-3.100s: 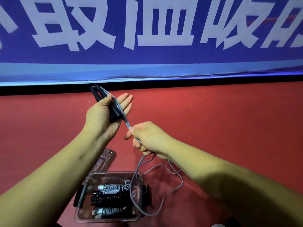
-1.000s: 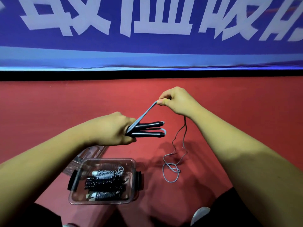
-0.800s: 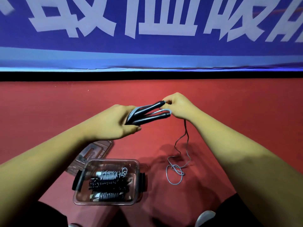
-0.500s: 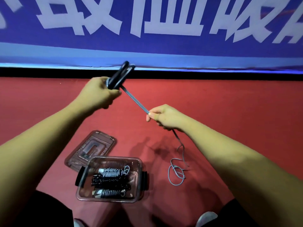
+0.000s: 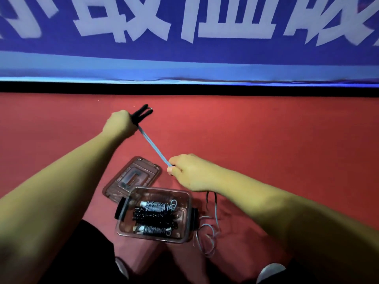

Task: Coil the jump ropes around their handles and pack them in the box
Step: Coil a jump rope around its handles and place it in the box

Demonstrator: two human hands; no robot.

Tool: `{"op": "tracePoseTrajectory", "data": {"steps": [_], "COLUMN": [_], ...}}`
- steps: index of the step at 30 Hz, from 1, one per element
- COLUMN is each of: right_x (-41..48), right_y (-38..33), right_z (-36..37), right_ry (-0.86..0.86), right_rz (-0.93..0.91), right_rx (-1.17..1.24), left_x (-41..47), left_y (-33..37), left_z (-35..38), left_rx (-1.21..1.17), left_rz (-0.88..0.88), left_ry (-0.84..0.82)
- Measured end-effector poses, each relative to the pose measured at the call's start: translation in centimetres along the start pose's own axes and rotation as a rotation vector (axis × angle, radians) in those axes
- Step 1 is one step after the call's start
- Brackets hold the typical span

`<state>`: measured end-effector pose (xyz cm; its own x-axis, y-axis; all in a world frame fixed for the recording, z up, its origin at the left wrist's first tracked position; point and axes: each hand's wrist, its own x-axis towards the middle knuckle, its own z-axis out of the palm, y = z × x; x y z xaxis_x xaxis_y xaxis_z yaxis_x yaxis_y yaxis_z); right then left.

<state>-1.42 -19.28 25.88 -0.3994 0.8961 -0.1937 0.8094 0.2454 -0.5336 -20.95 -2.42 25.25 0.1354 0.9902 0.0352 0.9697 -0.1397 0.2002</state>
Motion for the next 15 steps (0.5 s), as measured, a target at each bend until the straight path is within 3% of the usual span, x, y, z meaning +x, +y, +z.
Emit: {"op": "tracePoseTrajectory", "data": {"steps": [3,6,15], "right_x": [-1.2,-2.4,-2.1], "right_y": [-1.1,-0.7,4.3], "right_z": [-2.0,-5.5,-10.6], "right_ry": [0.021,0.107,0.490], "right_rz": [-0.092,-0.160,0.065], "right_rx": [-0.002,-0.072,0.055], "left_x": [-1.2,-3.0,-8.2], "left_y": [1.0,3.2,9.7], "left_z": [1.4,2.7,4.7], "left_rx": [0.113,0.162,0.303], "left_rz": [-0.044,0.049,0.519], "left_ry": [0.021,-0.059,-0.528]}}
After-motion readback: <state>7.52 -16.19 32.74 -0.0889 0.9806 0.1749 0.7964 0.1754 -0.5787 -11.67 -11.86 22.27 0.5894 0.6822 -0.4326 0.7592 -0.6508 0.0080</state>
